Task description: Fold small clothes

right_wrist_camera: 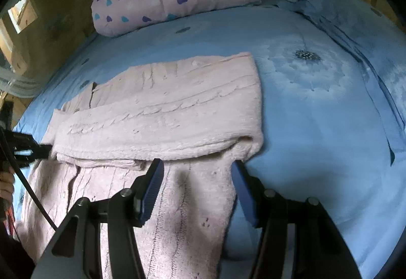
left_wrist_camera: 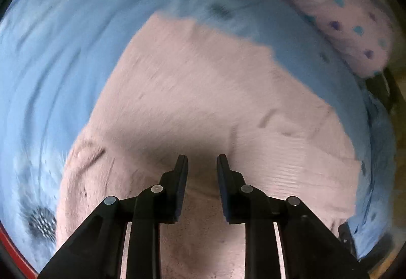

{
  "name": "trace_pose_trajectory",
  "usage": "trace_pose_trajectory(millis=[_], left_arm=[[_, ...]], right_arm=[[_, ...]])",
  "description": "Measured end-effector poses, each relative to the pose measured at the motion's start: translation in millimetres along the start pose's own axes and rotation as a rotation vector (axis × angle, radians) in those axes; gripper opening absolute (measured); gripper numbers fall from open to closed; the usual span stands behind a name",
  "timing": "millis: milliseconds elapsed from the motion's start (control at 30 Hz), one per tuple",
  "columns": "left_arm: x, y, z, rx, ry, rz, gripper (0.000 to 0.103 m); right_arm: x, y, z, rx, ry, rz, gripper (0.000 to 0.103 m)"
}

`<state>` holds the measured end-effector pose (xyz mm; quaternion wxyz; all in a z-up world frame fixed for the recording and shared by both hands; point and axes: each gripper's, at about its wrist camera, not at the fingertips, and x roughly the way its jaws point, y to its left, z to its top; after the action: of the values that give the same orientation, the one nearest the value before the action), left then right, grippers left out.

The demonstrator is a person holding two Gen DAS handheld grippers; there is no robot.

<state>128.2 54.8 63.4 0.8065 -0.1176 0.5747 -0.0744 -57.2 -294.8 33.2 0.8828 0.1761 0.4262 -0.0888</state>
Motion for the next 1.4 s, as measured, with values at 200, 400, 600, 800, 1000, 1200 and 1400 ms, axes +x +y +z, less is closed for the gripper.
trace_pose_trajectory(millis=[200,400,600,800,1000,1200,1400], left_arm=[[-20.0,-34.0,-15.5,0.146,-0.049,-0.145,0.002],[-52.6,-43.7,-48.3,0.252,-0.016,-0.207,0.008],[-134.4,-16.7,-82.6,0.357,-0.227,-0.224,0.024],[-172.6,47.9,-101.9,0.211,-0.282,-0.177,0.044],[-129.5,66.5,-105.5,0.329,-0.012,0.080,0.045],[-82.6,91.1,-108.7,0.308,0.260,0.084,0.045],[-61.8,97.5,-136.5,0.288,0.362,0.250,0.045]], right_arm=[[0.0,-5.5,-0.2,0.025,0.014,-0.010,0.061],[-25.7,2.3,-9.1,0.032,0.027,-0.026,0.062],[-64.7,30.0,-21.1,-0.036,0.028,-0.084,0.065],[-94.1,34.9,-53.9,0.021,0.069,-0.087,0.071],[-79.9,24.4,-96.7,0.124,0.242,-0.123,0.072],[-82.9,23.5,-128.9,0.123,0.262,-0.196,0.072],[-88.1,27.6,-142.9,0.112,0.239,-0.222,0.076]])
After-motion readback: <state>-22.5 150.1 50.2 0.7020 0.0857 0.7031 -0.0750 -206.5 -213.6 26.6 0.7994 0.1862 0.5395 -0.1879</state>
